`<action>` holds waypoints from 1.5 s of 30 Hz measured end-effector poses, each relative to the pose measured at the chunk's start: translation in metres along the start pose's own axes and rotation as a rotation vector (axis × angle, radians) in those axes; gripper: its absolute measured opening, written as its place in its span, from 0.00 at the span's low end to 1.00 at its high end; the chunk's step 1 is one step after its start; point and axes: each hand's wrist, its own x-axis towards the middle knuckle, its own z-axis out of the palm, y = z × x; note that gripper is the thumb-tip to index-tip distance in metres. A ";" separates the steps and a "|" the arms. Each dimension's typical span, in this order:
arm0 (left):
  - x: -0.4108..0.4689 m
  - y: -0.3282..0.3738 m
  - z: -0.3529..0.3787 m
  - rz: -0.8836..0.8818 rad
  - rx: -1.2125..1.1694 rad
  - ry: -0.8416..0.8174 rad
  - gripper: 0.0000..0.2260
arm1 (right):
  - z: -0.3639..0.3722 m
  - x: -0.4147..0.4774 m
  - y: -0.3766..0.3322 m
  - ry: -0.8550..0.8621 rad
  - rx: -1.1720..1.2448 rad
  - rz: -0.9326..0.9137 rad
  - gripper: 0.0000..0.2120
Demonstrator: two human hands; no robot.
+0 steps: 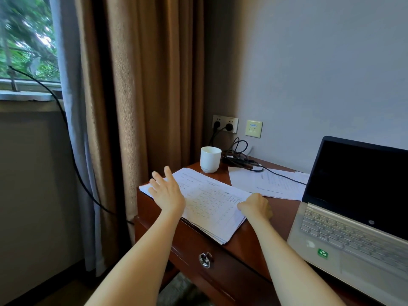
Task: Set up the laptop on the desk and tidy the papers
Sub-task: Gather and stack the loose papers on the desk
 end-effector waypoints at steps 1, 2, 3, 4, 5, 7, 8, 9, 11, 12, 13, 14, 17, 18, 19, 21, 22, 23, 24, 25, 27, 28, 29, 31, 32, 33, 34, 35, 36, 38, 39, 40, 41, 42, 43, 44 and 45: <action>0.001 0.001 0.000 0.061 0.055 -0.011 0.35 | -0.001 0.001 -0.001 -0.006 -0.022 -0.011 0.12; 0.002 0.003 0.001 0.112 0.084 -0.029 0.33 | -0.003 0.002 -0.001 -0.012 -0.044 -0.024 0.11; 0.002 0.006 0.000 0.145 0.091 -0.054 0.30 | -0.005 0.003 -0.002 -0.018 -0.068 -0.044 0.10; 0.002 0.009 -0.002 0.163 0.085 -0.079 0.27 | -0.007 0.004 -0.001 -0.022 -0.093 -0.069 0.09; 0.002 0.013 -0.003 0.176 0.072 -0.099 0.25 | -0.009 0.006 -0.001 -0.023 -0.119 -0.098 0.08; 0.004 0.022 -0.006 0.212 0.045 -0.130 0.21 | -0.015 0.011 0.000 -0.026 -0.164 -0.161 0.08; 0.004 0.027 -0.006 0.232 0.030 -0.145 0.20 | -0.018 0.014 0.001 -0.023 -0.190 -0.194 0.09; 0.006 0.033 -0.007 0.251 0.011 -0.161 0.20 | -0.021 0.017 0.003 -0.017 -0.224 -0.225 0.10; 0.008 0.047 -0.008 0.284 -0.050 -0.206 0.19 | -0.028 0.023 0.007 -0.005 -0.290 -0.275 0.12; 0.010 0.054 -0.009 0.298 -0.084 -0.234 0.18 | -0.031 0.027 0.010 -0.005 -0.316 -0.291 0.12; 0.011 0.060 -0.008 0.308 -0.117 -0.262 0.18 | -0.033 0.030 0.014 -0.009 -0.339 -0.300 0.13; 0.012 0.067 -0.007 0.318 -0.149 -0.291 0.17 | -0.036 0.034 0.017 -0.016 -0.363 -0.308 0.13; 0.013 0.085 0.000 0.334 -0.258 -0.373 0.14 | -0.040 0.045 0.028 -0.047 -0.432 -0.326 0.13; 0.013 0.090 0.003 0.331 -0.302 -0.404 0.14 | -0.042 0.049 0.031 -0.060 -0.455 -0.330 0.13; 0.013 0.095 0.006 0.322 -0.352 -0.439 0.14 | -0.043 0.052 0.034 -0.074 -0.480 -0.331 0.13; 0.013 0.105 0.012 0.309 -0.442 -0.499 0.14 | -0.043 0.058 0.040 -0.101 -0.509 -0.332 0.15; 0.014 0.109 0.015 0.310 -0.468 -0.517 0.14 | -0.043 0.060 0.043 -0.108 -0.505 -0.336 0.15; 0.014 0.113 0.017 0.312 -0.484 -0.531 0.14 | -0.043 0.063 0.046 -0.113 -0.493 -0.344 0.16; 0.015 0.117 0.021 0.314 -0.493 -0.544 0.14 | -0.043 0.066 0.048 -0.116 -0.480 -0.358 0.16; 0.015 0.120 0.025 0.317 -0.496 -0.556 0.15 | -0.044 0.068 0.050 -0.118 -0.474 -0.378 0.18; 0.016 0.125 0.033 0.324 -0.485 -0.577 0.15 | -0.044 0.072 0.053 -0.132 -0.496 -0.424 0.21; 0.016 0.127 0.037 0.324 -0.480 -0.584 0.15 | -0.043 0.073 0.054 -0.141 -0.523 -0.450 0.22; 0.016 0.129 0.040 0.322 -0.472 -0.591 0.15 | -0.043 0.075 0.054 -0.150 -0.554 -0.472 0.22; 0.016 0.134 0.045 0.322 -0.445 -0.608 0.15 | -0.040 0.078 0.055 -0.163 -0.595 -0.498 0.22; 0.015 0.136 0.048 0.329 -0.432 -0.621 0.16 | -0.039 0.080 0.055 -0.168 -0.597 -0.502 0.21; 0.014 0.139 0.051 0.337 -0.423 -0.634 0.17 | -0.038 0.082 0.055 -0.174 -0.596 -0.504 0.21; 0.014 0.141 0.053 0.337 -0.416 -0.647 0.17 | -0.038 0.084 0.055 -0.184 -0.597 -0.502 0.21; 0.014 0.143 0.055 0.332 -0.411 -0.655 0.17 | -0.037 0.085 0.054 -0.197 -0.601 -0.498 0.21; 0.014 0.146 0.057 0.324 -0.410 -0.661 0.17 | -0.036 0.086 0.053 -0.212 -0.604 -0.492 0.21; 0.017 0.150 0.061 0.307 -0.431 -0.668 0.18 | -0.034 0.088 0.052 -0.236 -0.604 -0.478 0.21; 0.018 0.152 0.062 0.296 -0.452 -0.674 0.18 | -0.033 0.090 0.052 -0.242 -0.605 -0.474 0.22; 0.019 0.154 0.062 0.284 -0.477 -0.682 0.19 | -0.031 0.091 0.052 -0.245 -0.600 -0.467 0.22; 0.020 0.155 0.064 0.273 -0.501 -0.687 0.19 | -0.029 0.093 0.052 -0.250 -0.590 -0.455 0.22; 0.021 0.157 0.065 0.261 -0.520 -0.693 0.19 | -0.028 0.094 0.053 -0.254 -0.577 -0.443 0.22; 0.022 0.158 0.066 0.251 -0.534 -0.696 0.18 | -0.026 0.096 0.053 -0.255 -0.566 -0.432 0.22; 0.023 0.159 0.067 0.240 -0.550 -0.701 0.18 | -0.025 0.097 0.053 -0.254 -0.558 -0.424 0.22; 0.025 0.159 0.069 0.230 -0.568 -0.702 0.18 | -0.025 0.099 0.053 -0.251 -0.554 -0.420 0.22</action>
